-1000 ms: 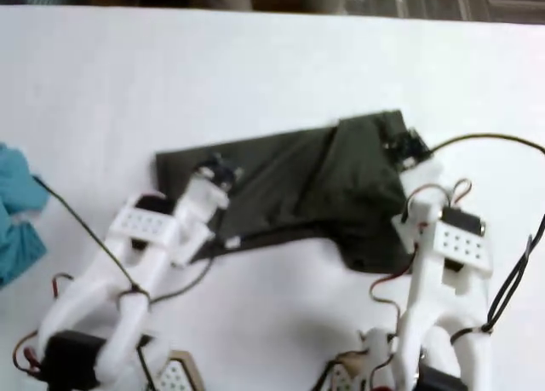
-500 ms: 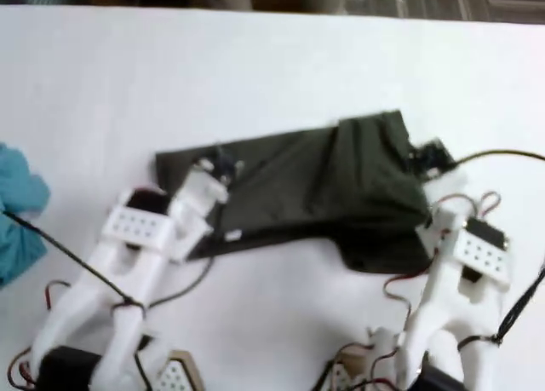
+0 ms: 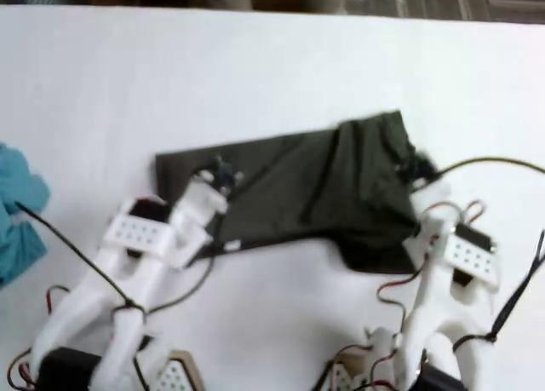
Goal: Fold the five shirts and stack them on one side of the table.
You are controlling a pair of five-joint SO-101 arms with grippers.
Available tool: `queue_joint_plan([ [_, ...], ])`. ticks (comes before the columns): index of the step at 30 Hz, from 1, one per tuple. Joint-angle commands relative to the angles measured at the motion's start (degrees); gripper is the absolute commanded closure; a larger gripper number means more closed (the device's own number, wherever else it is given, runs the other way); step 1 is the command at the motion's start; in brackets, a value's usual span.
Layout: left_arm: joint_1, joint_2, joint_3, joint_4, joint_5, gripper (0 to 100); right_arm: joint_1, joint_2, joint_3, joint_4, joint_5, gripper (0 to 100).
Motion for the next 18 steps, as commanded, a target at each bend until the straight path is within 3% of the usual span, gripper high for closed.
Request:
queue_joint_plan([
  [1, 0.26, -1.14, 0.40, -1.58, -0.18, 98, -2.33, -1.71, 2.73, -3.38, 0.09, 97.8],
  [8, 0.35, -1.14, 5.49, -5.98, -0.18, 98, -2.07, -1.71, 4.13, -5.67, 0.26, 97.8],
  [18, 3.87, -1.23, 7.34, -6.07, -0.18, 98, -1.10, -1.45, 4.04, -8.48, 0.35, 97.8],
])
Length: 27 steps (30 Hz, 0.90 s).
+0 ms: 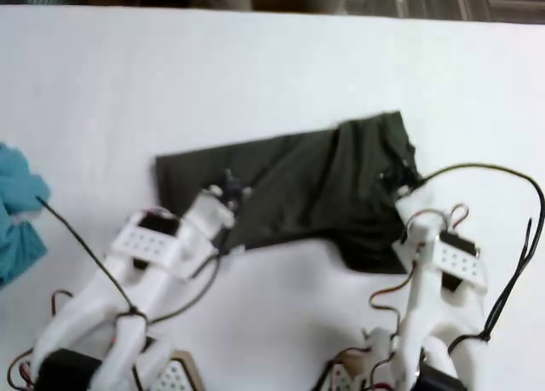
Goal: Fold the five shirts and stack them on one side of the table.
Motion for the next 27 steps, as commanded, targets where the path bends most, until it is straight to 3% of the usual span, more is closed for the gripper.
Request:
queue_joint_plan([
  [1, 0.70, -0.70, 0.84, -0.35, -0.09, 98, 0.66, -1.36, -0.35, -0.84, 0.35, 97.8],
  [6, 0.70, -1.05, 0.40, -0.35, 0.26, 96, 0.48, -1.63, -0.35, -0.48, 0.26, 97.4],
  [11, -5.10, -1.14, -1.10, 0.70, 0.00, 85, 0.66, -1.45, -0.26, -0.40, 0.26, 96.2],
  [18, -13.71, -1.14, -18.59, 13.45, -0.18, 83, 0.66, -1.71, -0.35, -0.40, 0.26, 76.7],
  [27, -13.54, -1.14, -36.79, 24.53, 0.09, 83, 0.75, -1.80, -0.44, -0.75, 0.00, 75.9],
])
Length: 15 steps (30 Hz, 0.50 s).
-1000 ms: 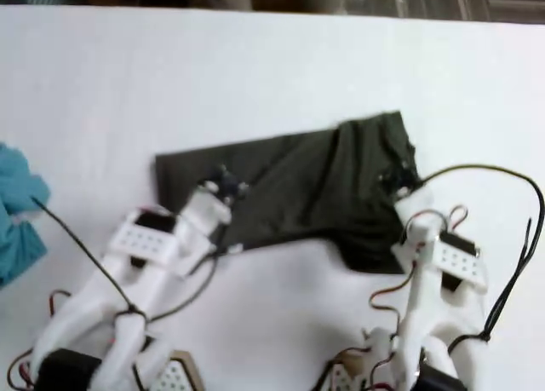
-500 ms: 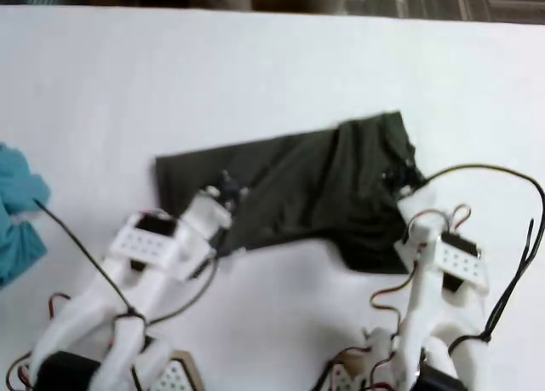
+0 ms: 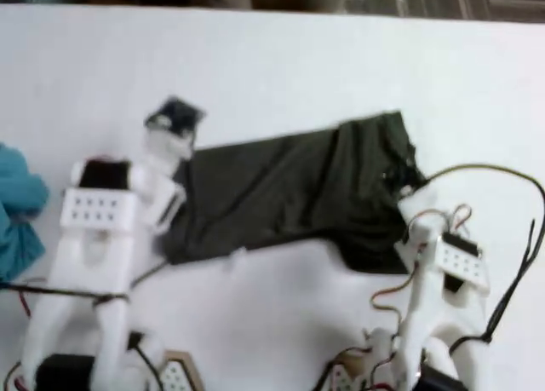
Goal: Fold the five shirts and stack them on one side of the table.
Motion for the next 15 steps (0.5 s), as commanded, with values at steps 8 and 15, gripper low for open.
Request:
queue_joint_plan([
  [8, -0.44, 1.23, 4.18, -6.51, 0.26, 83, 0.13, -10.33, -8.62, 8.40, -7.82, 75.9],
  [15, -0.44, 6.59, 12.18, -15.03, 0.35, 83, -2.68, -18.15, -17.23, 19.82, -13.19, 75.9],
])
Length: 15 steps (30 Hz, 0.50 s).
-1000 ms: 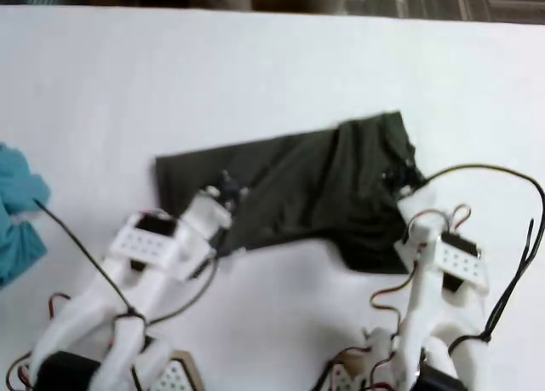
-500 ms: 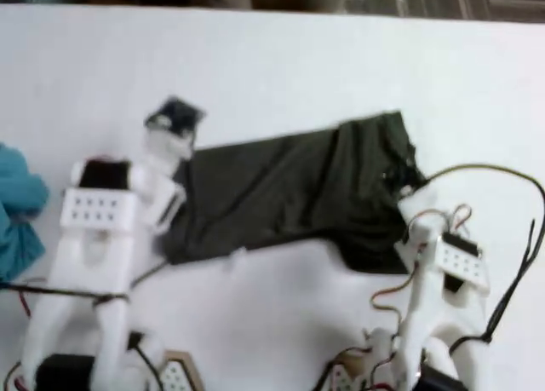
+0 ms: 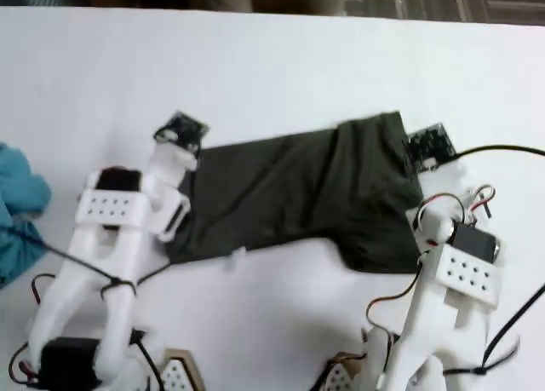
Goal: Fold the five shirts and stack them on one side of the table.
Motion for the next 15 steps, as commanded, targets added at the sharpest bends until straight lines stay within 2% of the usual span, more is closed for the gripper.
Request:
queue_joint_plan([
  [1, -0.44, 1.85, 0.22, -2.20, 0.97, 83, -0.84, -3.65, -3.87, 3.21, -0.97, 75.9],
  [6, 0.79, 3.96, 0.31, -2.29, 1.85, 83, -2.51, -2.77, -3.60, 0.22, -0.97, 75.9],
  [10, 3.96, 6.68, 0.66, -2.90, 1.93, 83, -3.82, 5.49, 0.35, -7.52, -0.97, 78.8],
  [15, 5.80, 12.92, 0.13, -3.08, 3.34, 83, -1.63, 15.87, -0.18, -8.57, -0.62, 81.2],
])
